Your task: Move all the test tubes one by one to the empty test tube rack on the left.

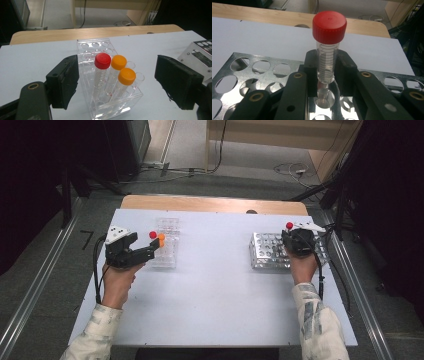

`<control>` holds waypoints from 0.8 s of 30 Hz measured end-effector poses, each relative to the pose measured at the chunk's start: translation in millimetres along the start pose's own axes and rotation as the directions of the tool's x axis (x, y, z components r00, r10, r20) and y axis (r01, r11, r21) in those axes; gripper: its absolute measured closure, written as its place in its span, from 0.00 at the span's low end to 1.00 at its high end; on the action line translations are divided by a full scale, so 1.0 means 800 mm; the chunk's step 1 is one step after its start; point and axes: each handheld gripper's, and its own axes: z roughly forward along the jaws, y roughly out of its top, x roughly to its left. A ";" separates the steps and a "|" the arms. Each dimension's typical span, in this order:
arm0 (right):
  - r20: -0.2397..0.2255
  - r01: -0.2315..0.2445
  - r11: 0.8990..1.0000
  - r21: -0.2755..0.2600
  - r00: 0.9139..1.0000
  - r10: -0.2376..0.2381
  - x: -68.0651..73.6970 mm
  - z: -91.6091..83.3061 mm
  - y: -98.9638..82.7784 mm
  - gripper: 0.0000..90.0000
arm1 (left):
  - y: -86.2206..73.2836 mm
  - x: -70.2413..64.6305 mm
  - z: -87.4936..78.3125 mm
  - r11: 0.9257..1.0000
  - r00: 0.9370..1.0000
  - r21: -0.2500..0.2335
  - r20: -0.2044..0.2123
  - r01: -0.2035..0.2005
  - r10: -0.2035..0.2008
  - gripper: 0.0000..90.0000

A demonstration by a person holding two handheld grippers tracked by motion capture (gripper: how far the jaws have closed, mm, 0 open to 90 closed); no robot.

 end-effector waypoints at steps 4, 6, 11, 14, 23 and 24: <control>-0.002 -0.006 0.999 -0.044 1.000 0.006 -0.001 -0.010 0.005 0.79 | 0.000 0.000 0.000 1.000 1.000 0.001 0.000 0.001 -0.001 0.22; -0.007 -0.009 0.998 -0.069 1.000 0.009 -0.002 -0.018 0.010 0.80 | 0.000 0.000 0.000 1.000 1.000 0.001 0.000 0.001 -0.001 0.22; -0.029 -0.018 0.993 -0.118 0.999 0.015 -0.003 -0.043 0.024 0.80 | 0.000 -0.002 0.000 1.000 1.000 -0.002 0.001 0.000 0.000 0.22; -0.051 -0.008 0.990 -0.142 0.999 0.001 -0.001 -0.057 0.029 0.80 | 0.001 -0.004 -0.001 1.000 1.000 -0.004 0.007 -0.002 0.002 0.22; -0.176 0.017 0.988 -0.150 0.983 -0.044 0.028 -0.086 0.028 0.80 | 0.002 -0.010 -0.002 1.000 1.000 -0.012 0.017 -0.008 0.009 0.22; -0.195 0.023 0.988 -0.155 0.979 -0.053 0.034 -0.088 0.027 0.80 | 0.002 -0.011 -0.002 1.000 1.000 -0.012 0.019 -0.012 0.013 0.22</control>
